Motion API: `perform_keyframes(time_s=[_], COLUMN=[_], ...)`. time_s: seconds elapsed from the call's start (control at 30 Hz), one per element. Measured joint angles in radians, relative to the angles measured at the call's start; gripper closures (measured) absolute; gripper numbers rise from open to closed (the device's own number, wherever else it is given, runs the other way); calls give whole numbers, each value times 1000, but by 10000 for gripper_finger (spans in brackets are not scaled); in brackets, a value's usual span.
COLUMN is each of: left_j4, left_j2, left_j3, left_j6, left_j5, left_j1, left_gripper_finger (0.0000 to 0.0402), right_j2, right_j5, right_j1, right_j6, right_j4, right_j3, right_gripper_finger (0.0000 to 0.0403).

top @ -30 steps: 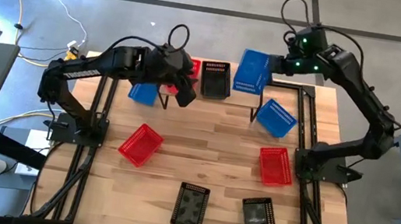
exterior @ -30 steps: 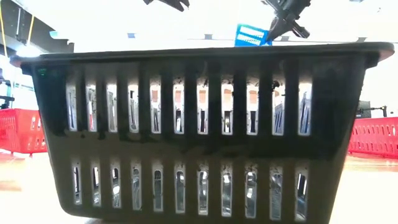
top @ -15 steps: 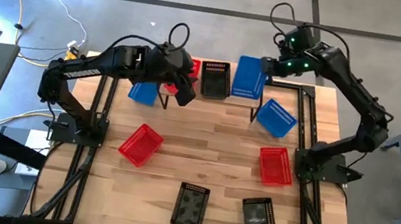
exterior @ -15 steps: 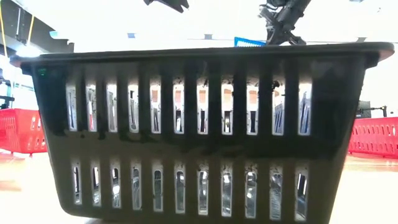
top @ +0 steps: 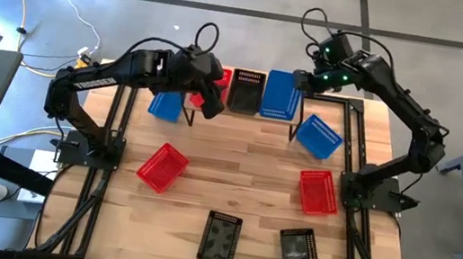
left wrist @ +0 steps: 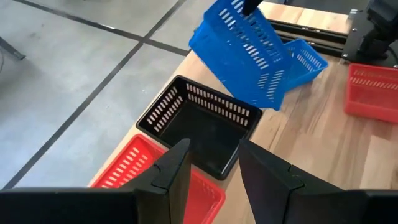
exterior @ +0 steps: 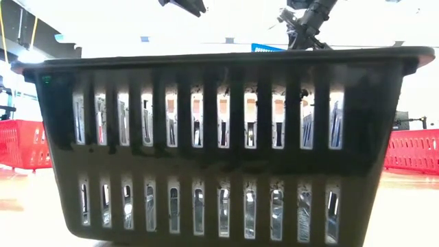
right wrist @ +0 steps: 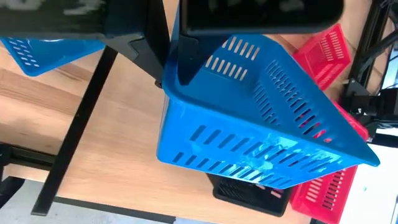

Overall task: Stack baskets on shelf by color
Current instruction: Put the bottom blue bin on the shelf

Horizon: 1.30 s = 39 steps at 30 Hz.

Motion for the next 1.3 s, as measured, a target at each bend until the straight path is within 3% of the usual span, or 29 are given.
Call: perform_keyframes(time_s=[0.37,0.77,1.3], left_j4=[0,0,0], left_j2=[0,0,0], left_j3=[0,0,0], left_j6=[0,34,53], left_j5=[29,28,26], left_j1=[29,29,29], left_gripper_finger=[275,275,275], right_j2=[0,84,139], right_j5=[-21,-8,-58], right_j1=[-80,-77,-71], right_j6=[-17,-19,23], right_j4=[-30,-184,-241], right_j3=[32,167,170], right_gripper_finger=[403,403,403])
